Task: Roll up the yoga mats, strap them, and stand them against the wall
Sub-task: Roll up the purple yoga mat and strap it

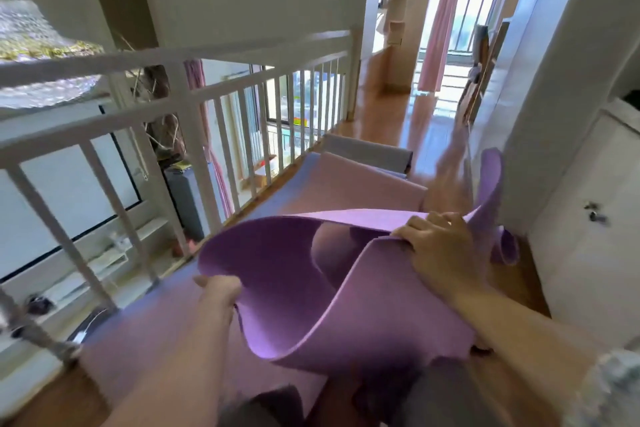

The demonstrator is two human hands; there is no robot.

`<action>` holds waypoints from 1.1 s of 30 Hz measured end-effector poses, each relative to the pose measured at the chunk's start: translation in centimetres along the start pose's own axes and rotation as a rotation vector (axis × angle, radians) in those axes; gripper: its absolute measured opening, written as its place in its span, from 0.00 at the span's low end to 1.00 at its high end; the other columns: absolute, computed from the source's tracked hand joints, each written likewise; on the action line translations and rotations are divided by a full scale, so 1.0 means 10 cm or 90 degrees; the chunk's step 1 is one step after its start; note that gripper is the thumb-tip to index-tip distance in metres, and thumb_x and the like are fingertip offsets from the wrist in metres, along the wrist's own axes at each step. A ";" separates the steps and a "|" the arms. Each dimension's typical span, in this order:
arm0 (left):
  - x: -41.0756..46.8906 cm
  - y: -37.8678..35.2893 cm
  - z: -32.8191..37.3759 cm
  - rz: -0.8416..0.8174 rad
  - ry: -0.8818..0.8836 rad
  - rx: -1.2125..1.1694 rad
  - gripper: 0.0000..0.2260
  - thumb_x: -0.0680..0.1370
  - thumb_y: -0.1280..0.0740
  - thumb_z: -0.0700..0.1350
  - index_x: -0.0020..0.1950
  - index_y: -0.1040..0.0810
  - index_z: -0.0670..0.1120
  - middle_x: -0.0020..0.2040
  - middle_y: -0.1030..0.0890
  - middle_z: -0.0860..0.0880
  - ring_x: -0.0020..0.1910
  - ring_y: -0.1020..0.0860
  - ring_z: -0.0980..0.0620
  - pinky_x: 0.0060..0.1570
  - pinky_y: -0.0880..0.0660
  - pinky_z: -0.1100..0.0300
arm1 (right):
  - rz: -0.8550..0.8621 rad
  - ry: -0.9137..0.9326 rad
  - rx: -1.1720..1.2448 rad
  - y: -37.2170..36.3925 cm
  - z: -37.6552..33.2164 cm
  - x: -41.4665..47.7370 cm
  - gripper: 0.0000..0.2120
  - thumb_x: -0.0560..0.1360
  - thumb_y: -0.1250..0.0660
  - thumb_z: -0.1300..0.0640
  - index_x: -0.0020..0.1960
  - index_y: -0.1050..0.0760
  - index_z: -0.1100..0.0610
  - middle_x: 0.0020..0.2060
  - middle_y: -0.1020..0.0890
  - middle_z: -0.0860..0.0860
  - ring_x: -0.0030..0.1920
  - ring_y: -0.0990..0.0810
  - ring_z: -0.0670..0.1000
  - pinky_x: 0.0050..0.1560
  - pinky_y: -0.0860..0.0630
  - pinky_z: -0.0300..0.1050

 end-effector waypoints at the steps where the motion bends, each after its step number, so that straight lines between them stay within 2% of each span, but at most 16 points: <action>1: 0.04 0.09 0.07 0.041 -0.015 0.114 0.37 0.72 0.33 0.45 0.77 0.47 0.42 0.70 0.36 0.33 0.63 0.29 0.35 0.60 0.30 0.40 | 0.003 0.010 0.003 -0.03 -0.06 0.01 0.15 0.69 0.42 0.55 0.39 0.16 0.49 0.34 0.18 0.45 0.35 0.21 0.55 0.44 0.34 0.49; 3: -0.31 0.13 0.55 0.087 -0.186 0.273 0.40 0.75 0.34 0.59 0.79 0.53 0.48 0.77 0.48 0.40 0.73 0.43 0.37 0.70 0.45 0.38 | 0.020 0.020 0.019 -0.07 -0.15 0.04 0.11 0.69 0.38 0.57 0.38 0.16 0.48 0.34 0.18 0.44 0.34 0.21 0.54 0.44 0.36 0.48; 4: -0.61 -0.01 0.87 0.030 -0.326 0.303 0.38 0.76 0.38 0.64 0.79 0.49 0.50 0.78 0.47 0.43 0.74 0.43 0.40 0.72 0.47 0.39 | 0.028 0.033 0.032 -0.10 -0.21 0.05 0.09 0.68 0.34 0.58 0.38 0.16 0.48 0.33 0.18 0.44 0.34 0.21 0.53 0.44 0.36 0.48; 5: -0.93 -0.23 1.11 -0.089 -0.439 0.298 0.36 0.75 0.41 0.67 0.77 0.43 0.51 0.77 0.40 0.46 0.73 0.38 0.45 0.72 0.43 0.45 | 0.029 0.052 0.042 -0.13 -0.28 0.07 0.07 0.67 0.32 0.59 0.38 0.16 0.48 0.33 0.18 0.44 0.33 0.21 0.53 0.45 0.36 0.48; 7: -1.57 -0.72 1.19 -0.382 -0.502 0.300 0.31 0.74 0.38 0.66 0.74 0.35 0.54 0.69 0.29 0.52 0.65 0.28 0.54 0.64 0.32 0.58 | 0.015 0.113 0.056 -0.21 -0.49 0.08 0.05 0.66 0.30 0.57 0.38 0.17 0.49 0.32 0.19 0.44 0.33 0.21 0.52 0.47 0.35 0.49; 8: -1.77 -0.89 1.13 -0.432 -0.535 0.372 0.30 0.74 0.33 0.62 0.73 0.35 0.54 0.67 0.27 0.53 0.62 0.26 0.55 0.62 0.31 0.60 | 0.011 0.144 0.059 -0.24 -0.59 0.07 0.04 0.67 0.30 0.56 0.38 0.17 0.49 0.31 0.19 0.44 0.34 0.21 0.52 0.49 0.35 0.49; 11: -1.86 -1.08 1.09 -0.330 -0.694 0.478 0.21 0.75 0.34 0.42 0.68 0.28 0.51 0.62 0.22 0.50 0.61 0.24 0.49 0.61 0.29 0.56 | 0.014 0.181 0.109 -0.19 -0.69 0.03 0.06 0.70 0.33 0.52 0.39 0.17 0.50 0.33 0.18 0.45 0.36 0.20 0.53 0.56 0.34 0.52; 14: -1.75 -1.01 1.01 -0.283 -0.727 0.450 0.14 0.72 0.40 0.39 0.53 0.21 0.52 0.51 0.17 0.52 0.53 0.21 0.48 0.54 0.25 0.50 | -0.024 0.110 0.154 -0.12 -0.40 0.12 0.18 0.67 0.32 0.41 0.50 0.18 0.52 0.48 0.17 0.49 0.53 0.21 0.56 0.64 0.35 0.60; 16: -1.73 -0.93 0.98 -0.273 -0.740 0.449 0.12 0.73 0.40 0.41 0.52 0.23 0.53 0.49 0.17 0.55 0.52 0.20 0.51 0.52 0.24 0.51 | -0.130 -0.004 0.205 -0.21 -0.04 0.18 0.36 0.63 0.28 0.34 0.65 0.26 0.51 0.64 0.24 0.52 0.66 0.30 0.56 0.69 0.39 0.63; 18: -1.77 -0.83 1.00 -0.242 -0.755 0.441 0.12 0.74 0.40 0.41 0.52 0.22 0.52 0.49 0.17 0.56 0.51 0.20 0.52 0.52 0.24 0.52 | -0.283 -0.168 0.350 -0.42 0.28 0.12 0.53 0.58 0.22 0.35 0.76 0.42 0.50 0.73 0.37 0.50 0.73 0.40 0.53 0.73 0.46 0.51; 20: -1.84 -0.74 1.06 -0.222 -0.782 0.421 0.12 0.74 0.39 0.38 0.51 0.20 0.49 0.49 0.16 0.53 0.51 0.20 0.50 0.52 0.25 0.52 | -0.422 -0.274 0.454 -0.67 0.41 -0.05 0.62 0.55 0.20 0.38 0.78 0.52 0.50 0.75 0.39 0.49 0.74 0.40 0.52 0.70 0.44 0.44; 24: -1.99 -0.55 1.17 -0.193 -0.799 0.404 0.12 0.72 0.41 0.42 0.49 0.20 0.47 0.47 0.17 0.52 0.48 0.20 0.49 0.51 0.25 0.52 | -0.663 -0.330 0.495 -1.05 0.21 -0.48 0.68 0.49 0.19 0.38 0.78 0.56 0.46 0.69 0.31 0.46 0.68 0.30 0.49 0.69 0.35 0.45; 26: -2.01 -0.47 1.20 -0.176 -0.789 0.394 0.12 0.73 0.41 0.43 0.49 0.20 0.49 0.46 0.18 0.54 0.46 0.21 0.51 0.50 0.24 0.51 | -0.713 -0.334 0.536 -1.12 0.05 -0.57 0.66 0.48 0.19 0.38 0.78 0.51 0.45 0.68 0.30 0.46 0.65 0.27 0.49 0.68 0.31 0.49; 28: -2.02 -0.38 1.22 -0.142 -0.795 0.379 0.10 0.75 0.38 0.42 0.51 0.20 0.50 0.46 0.18 0.54 0.46 0.21 0.52 0.49 0.24 0.50 | -0.703 -0.311 0.587 -1.13 -0.09 -0.54 0.54 0.48 0.19 0.39 0.71 0.34 0.49 0.60 0.22 0.47 0.60 0.22 0.50 0.64 0.26 0.52; 30: -2.01 -0.24 1.26 -0.102 -0.795 0.351 0.10 0.76 0.36 0.39 0.52 0.19 0.50 0.46 0.18 0.55 0.46 0.21 0.53 0.49 0.23 0.50 | -0.624 -0.268 0.588 -1.10 -0.15 -0.38 0.37 0.50 0.21 0.40 0.57 0.20 0.52 0.51 0.17 0.50 0.54 0.19 0.52 0.59 0.24 0.53; 33: -1.98 -0.01 1.35 -0.049 -0.754 0.270 0.12 0.78 0.36 0.36 0.51 0.19 0.53 0.46 0.20 0.57 0.47 0.21 0.55 0.49 0.24 0.60 | -0.404 -0.202 0.521 -0.83 -0.14 0.07 0.23 0.54 0.29 0.38 0.45 0.18 0.49 0.40 0.16 0.49 0.47 0.18 0.54 0.50 0.22 0.53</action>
Point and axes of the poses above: each hand's wrist, its own x-axis towards the middle knuckle, its own y-axis out of the back of the hand, z = x × y, the point moved 10 cm from there along x, towards the middle knuckle
